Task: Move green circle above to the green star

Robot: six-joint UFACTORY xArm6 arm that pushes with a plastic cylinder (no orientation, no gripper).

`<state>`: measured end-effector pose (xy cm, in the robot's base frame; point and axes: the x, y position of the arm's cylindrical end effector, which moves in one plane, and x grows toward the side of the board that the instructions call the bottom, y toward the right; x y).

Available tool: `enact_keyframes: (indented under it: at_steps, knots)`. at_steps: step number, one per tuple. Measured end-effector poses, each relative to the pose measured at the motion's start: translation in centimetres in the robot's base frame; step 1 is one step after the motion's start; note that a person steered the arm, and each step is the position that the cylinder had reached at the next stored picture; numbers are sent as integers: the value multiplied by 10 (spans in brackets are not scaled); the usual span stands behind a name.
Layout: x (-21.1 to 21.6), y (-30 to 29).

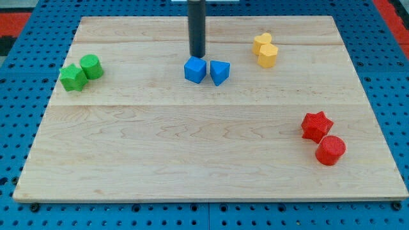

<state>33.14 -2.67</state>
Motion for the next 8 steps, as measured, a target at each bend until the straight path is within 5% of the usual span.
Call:
enact_keyframes:
  at_steps: [3,6,8]
  knots:
    - [77,-80]
    - [90,-139]
    - [38,-151]
